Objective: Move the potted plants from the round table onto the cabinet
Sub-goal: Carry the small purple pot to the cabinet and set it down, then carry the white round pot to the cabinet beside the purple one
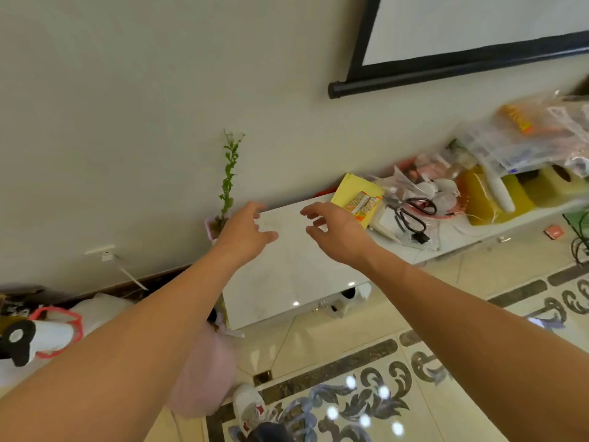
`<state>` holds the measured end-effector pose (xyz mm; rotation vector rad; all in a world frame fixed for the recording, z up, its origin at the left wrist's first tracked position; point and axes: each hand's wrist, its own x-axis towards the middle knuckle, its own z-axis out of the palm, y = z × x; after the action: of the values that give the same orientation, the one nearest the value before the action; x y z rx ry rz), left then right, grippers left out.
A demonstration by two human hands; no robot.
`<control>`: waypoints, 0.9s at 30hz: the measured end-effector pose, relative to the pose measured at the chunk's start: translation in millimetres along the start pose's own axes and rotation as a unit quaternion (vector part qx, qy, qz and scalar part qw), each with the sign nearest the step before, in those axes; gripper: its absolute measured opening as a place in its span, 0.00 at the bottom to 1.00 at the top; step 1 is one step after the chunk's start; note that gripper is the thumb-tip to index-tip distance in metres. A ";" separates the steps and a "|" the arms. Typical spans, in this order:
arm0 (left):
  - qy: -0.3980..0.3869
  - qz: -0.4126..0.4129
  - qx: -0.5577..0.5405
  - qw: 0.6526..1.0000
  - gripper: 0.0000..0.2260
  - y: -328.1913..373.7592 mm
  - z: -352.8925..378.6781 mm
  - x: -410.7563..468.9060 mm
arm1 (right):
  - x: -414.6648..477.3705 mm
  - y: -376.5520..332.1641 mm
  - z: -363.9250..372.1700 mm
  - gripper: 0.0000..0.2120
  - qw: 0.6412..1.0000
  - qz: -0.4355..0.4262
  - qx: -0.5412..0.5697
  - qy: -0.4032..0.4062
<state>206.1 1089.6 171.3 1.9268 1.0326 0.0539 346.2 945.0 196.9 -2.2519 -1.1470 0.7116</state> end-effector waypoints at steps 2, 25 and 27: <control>-0.013 0.028 0.005 1.000 0.25 29.7 30.0 -16.0 | -36.5 24.0 -23.6 0.15 1.000 0.014 0.002 0.023; -0.375 0.313 0.132 0.863 0.19 355.3 370.2 -360.8 | -642.8 224.8 -242.0 0.17 0.875 0.367 0.045 0.312; -0.418 0.344 0.151 0.827 0.19 386.0 388.0 -395.4 | -688.8 216.7 -255.8 0.17 0.852 0.404 0.044 0.329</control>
<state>358.6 463.0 371.1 2.1711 -0.2764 -0.5353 287.0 207.5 395.5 -2.5454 0.1892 0.1930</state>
